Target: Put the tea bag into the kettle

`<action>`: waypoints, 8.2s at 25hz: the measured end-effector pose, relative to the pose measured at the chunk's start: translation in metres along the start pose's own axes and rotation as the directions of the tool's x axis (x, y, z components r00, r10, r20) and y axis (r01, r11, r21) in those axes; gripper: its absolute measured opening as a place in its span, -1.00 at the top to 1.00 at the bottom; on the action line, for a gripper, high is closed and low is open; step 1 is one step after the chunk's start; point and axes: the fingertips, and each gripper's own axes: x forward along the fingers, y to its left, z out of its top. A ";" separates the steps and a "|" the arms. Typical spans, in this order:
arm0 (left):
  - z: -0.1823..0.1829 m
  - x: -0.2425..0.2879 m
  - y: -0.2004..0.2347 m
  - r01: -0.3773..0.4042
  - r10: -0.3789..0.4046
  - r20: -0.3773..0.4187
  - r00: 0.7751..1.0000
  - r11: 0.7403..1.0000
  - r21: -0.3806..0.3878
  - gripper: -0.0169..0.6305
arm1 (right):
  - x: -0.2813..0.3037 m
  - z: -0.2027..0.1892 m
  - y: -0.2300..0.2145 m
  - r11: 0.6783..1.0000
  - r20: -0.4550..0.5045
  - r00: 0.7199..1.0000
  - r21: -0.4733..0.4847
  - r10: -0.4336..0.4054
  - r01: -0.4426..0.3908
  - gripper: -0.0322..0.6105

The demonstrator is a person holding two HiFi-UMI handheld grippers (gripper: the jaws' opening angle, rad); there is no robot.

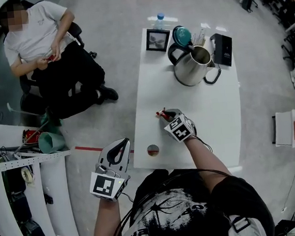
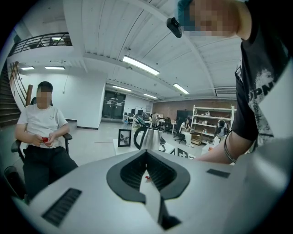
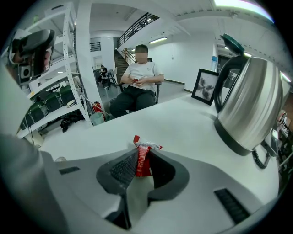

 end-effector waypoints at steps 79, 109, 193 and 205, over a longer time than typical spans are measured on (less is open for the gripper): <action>0.102 0.203 -0.112 0.304 -0.312 0.068 0.947 0.946 0.110 0.91 | -0.205 0.159 -0.243 0.974 0.537 0.817 0.035 -0.209 0.225 0.66; 0.087 0.202 -0.107 0.249 -0.249 0.129 0.960 0.968 0.015 0.91 | -0.163 0.147 -0.257 0.972 0.430 0.876 0.015 -0.218 0.234 0.19; 0.081 -0.013 -0.038 0.029 -0.053 0.227 0.972 0.994 0.109 0.91 | -0.299 0.146 0.013 0.992 0.737 0.676 -0.087 0.000 0.094 0.87; 0.078 -0.013 -0.042 0.020 -0.043 0.212 0.976 0.994 0.108 0.91 | -0.306 0.159 0.022 0.990 0.756 0.654 -0.110 0.027 0.086 0.87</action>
